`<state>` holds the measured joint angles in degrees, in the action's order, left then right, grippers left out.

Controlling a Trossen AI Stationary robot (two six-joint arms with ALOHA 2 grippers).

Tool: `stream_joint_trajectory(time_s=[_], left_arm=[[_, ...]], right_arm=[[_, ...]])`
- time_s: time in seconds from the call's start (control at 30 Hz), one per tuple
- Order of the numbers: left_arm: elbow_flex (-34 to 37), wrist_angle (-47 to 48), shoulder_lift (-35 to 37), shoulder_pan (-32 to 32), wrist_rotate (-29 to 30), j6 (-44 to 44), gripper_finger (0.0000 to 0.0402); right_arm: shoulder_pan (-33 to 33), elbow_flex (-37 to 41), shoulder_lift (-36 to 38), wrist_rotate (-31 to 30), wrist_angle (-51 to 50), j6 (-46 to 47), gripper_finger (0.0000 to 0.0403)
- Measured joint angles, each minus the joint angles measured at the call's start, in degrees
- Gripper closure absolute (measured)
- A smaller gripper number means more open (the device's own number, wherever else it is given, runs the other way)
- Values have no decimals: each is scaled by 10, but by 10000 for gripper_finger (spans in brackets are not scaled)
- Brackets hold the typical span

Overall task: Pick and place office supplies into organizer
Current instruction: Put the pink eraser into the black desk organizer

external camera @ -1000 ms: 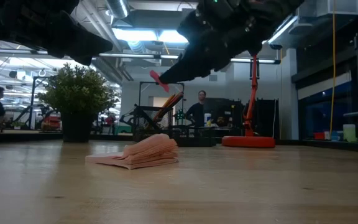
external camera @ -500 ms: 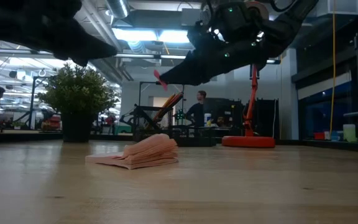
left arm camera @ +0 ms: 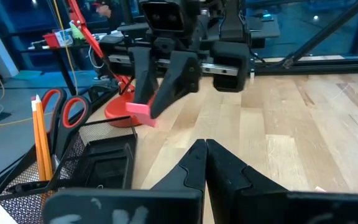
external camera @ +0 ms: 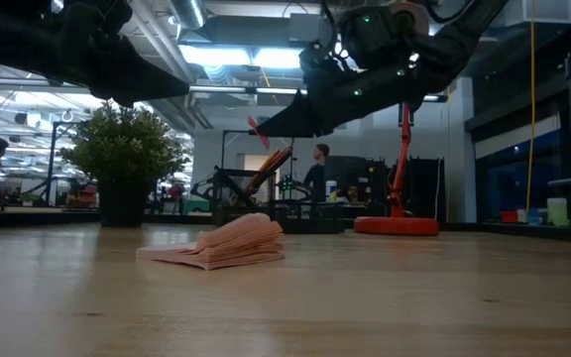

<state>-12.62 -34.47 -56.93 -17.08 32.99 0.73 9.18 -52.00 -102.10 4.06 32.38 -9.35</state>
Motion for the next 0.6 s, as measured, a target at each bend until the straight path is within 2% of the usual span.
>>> stream_joint_trajectory(time_s=[0.33,0.6], left_arm=[[0,0,0,0,0,0,398],[0,2,0,0,0,-9,398]], right_arm=[[36,-47,-8,-1,-63,15,329],[40,-75,-88,-1,-68,-2,329]])
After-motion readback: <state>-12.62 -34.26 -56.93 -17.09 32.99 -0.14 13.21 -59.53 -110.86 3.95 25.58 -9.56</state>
